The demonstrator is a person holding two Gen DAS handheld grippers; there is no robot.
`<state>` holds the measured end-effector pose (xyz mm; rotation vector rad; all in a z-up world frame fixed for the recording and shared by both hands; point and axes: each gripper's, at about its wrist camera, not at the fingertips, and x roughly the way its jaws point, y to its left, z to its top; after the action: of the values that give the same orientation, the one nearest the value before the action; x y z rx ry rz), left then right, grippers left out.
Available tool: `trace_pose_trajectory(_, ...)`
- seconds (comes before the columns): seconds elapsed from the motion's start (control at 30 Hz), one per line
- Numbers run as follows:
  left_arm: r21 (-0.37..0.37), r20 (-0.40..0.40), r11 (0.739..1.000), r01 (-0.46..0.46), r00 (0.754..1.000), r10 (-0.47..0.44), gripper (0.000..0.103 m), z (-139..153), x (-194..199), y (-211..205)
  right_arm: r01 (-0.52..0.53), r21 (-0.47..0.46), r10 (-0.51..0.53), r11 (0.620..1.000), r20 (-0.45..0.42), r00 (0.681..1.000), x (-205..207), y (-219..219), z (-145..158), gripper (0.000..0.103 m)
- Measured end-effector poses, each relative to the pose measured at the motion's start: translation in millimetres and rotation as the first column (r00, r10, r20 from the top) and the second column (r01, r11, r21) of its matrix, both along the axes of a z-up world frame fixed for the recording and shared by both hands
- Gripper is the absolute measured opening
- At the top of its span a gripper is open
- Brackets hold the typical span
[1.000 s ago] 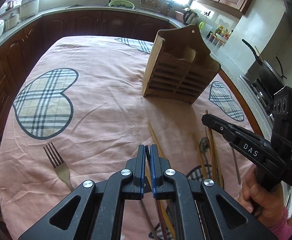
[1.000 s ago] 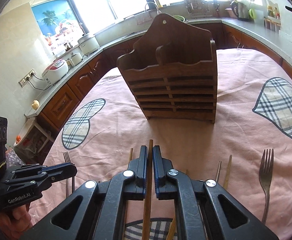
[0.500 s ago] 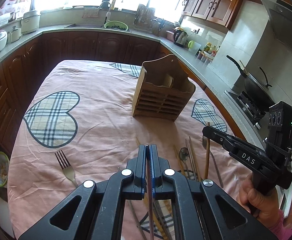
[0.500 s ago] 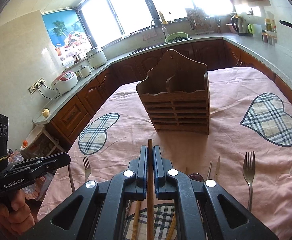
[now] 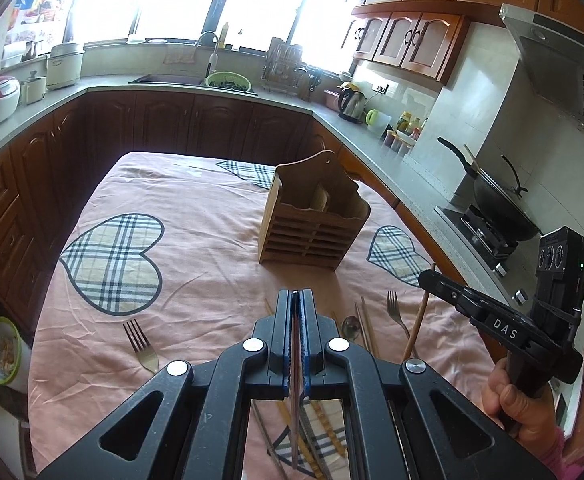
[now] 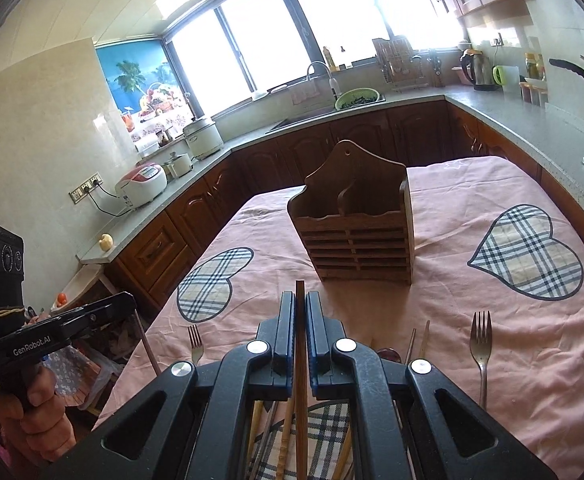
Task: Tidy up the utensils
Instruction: 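Lift the held chopsticks with both tools and carry them toward the wooden holder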
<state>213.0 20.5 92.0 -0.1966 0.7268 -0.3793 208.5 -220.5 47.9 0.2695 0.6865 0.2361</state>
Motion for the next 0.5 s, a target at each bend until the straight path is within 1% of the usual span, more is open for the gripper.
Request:
trace_pose_trajectory(0.17, -0.006, 0.021, 1.0, -0.004, 1.0, 0.004, 0.001, 5.8, -3.3, 4.0, 0.005, 0.009, -0.005, 1.0, 0.018, 1.0, -4.2, -3.2, 7.2, 0.005)
trace_pose_trajectory(0.5, -0.014, 0.09, 1.0, -0.022, 0.996, 0.023, 0.001, 19.8, -1.8, 7.1, 0.02, 0.006, -0.02, 1.0, 0.074, 0.997, -2.9, -8.6, 26.1, 0.005)
